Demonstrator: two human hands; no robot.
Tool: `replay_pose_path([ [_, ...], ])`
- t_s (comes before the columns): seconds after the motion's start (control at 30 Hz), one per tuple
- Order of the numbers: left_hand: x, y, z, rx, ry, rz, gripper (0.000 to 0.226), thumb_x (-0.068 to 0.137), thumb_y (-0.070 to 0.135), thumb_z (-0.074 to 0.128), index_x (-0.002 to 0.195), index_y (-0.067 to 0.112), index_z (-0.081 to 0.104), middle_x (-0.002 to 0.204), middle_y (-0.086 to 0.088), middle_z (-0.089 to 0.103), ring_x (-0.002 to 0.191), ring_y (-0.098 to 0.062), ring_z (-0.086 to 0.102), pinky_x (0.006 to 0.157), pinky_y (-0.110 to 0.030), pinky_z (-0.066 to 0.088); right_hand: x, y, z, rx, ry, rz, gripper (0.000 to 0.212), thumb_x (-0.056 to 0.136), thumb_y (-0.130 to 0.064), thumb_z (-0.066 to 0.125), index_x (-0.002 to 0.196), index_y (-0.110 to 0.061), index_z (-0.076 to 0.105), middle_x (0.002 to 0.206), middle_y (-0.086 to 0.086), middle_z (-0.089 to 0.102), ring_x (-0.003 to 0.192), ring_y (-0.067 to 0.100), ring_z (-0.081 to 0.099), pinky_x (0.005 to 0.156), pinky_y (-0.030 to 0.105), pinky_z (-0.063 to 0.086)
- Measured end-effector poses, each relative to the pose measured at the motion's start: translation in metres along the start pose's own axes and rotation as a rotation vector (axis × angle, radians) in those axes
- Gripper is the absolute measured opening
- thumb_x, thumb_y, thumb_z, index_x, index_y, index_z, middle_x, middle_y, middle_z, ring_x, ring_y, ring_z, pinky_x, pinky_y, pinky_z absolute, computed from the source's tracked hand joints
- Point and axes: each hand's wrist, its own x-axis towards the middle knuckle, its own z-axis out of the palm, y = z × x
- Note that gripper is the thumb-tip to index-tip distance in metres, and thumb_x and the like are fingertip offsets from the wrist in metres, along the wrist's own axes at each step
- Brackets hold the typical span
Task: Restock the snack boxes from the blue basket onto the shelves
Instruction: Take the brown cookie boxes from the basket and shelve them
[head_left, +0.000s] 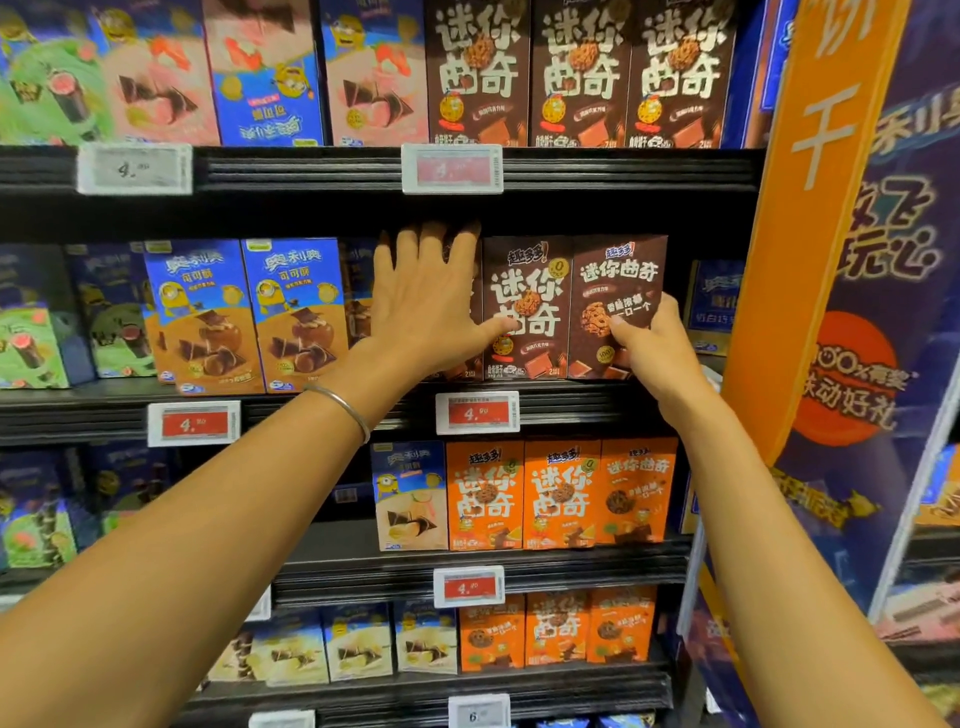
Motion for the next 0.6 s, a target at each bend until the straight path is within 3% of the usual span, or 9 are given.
replay_pose_path([
  [0.23,-0.0007,-0.0001,0.0053,0.034,0.035,0.0,0.109,0.075,0.086,0.066,0.156,0.021,0.033,0.155,-0.015,0.046,0.144,-0.042,0.039,0.113,-0.059,0.037,-0.0022,-0.0003,-0.0029,-0.048,0.0,-0.026,0.05,0.099,-0.024,0.063,0.141,-0.019,0.038,0.128,-0.003,0.059,0.115,0.014,0.059,0.09,0.029,0.049],
  [0.6,0.0006,-0.0033,0.0086,0.067,-0.023,0.008,0.121,0.077,0.084,0.066,0.167,0.02,0.017,0.163,-0.02,0.034,0.146,-0.046,0.033,0.109,-0.061,0.039,-0.0001,-0.002,-0.0052,-0.092,-0.074,0.01,0.06,0.097,-0.027,0.067,0.142,-0.018,0.029,0.132,0.0,0.056,0.119,0.02,0.058,0.099,0.037,0.048],
])
